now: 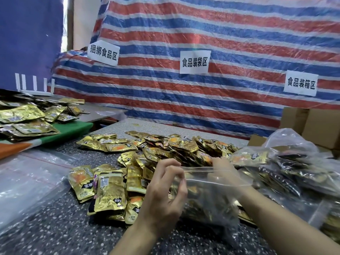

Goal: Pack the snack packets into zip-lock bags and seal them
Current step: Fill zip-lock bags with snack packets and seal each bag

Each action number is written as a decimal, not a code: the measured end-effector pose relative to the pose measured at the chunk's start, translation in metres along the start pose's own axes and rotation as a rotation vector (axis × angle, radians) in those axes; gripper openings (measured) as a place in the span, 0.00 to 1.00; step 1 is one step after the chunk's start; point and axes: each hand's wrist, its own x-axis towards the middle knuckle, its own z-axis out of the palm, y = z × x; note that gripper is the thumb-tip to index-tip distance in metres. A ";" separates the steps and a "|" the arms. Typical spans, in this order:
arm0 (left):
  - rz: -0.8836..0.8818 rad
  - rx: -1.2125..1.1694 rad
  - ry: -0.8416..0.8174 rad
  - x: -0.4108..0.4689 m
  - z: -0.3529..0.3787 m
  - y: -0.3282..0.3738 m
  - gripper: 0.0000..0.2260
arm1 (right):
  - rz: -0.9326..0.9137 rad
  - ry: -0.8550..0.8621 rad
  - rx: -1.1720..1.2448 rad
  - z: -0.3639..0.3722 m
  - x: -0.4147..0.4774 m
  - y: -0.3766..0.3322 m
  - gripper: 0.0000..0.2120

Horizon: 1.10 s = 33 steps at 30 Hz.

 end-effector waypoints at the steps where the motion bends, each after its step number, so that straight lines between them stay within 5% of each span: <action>1: -0.002 0.007 -0.004 -0.001 0.001 -0.001 0.03 | -0.007 -0.012 0.029 -0.002 -0.001 0.004 0.10; 7: 0.002 0.019 -0.010 -0.002 0.003 -0.001 0.03 | -0.062 0.188 0.252 -0.004 -0.017 0.017 0.07; 14: -0.005 0.026 0.000 -0.002 0.002 0.002 0.07 | 0.005 0.504 0.812 -0.016 -0.036 0.004 0.24; 19: -0.004 0.033 -0.009 -0.002 0.003 0.002 0.06 | 0.067 0.378 1.383 -0.041 -0.057 0.002 0.10; 23: -0.059 0.022 -0.012 -0.004 0.003 0.002 0.12 | 0.107 0.281 1.690 -0.057 -0.075 -0.001 0.16; 26: -0.135 -0.045 -0.053 -0.004 0.004 0.005 0.25 | 0.091 0.175 1.831 -0.062 -0.082 -0.003 0.10; 29: -0.126 -0.015 -0.130 -0.005 0.007 0.006 0.33 | 0.048 0.019 1.942 -0.059 -0.084 -0.006 0.19; 33: -0.103 0.008 -0.252 -0.009 0.010 0.013 0.24 | 0.028 -0.075 1.900 -0.053 -0.083 -0.017 0.18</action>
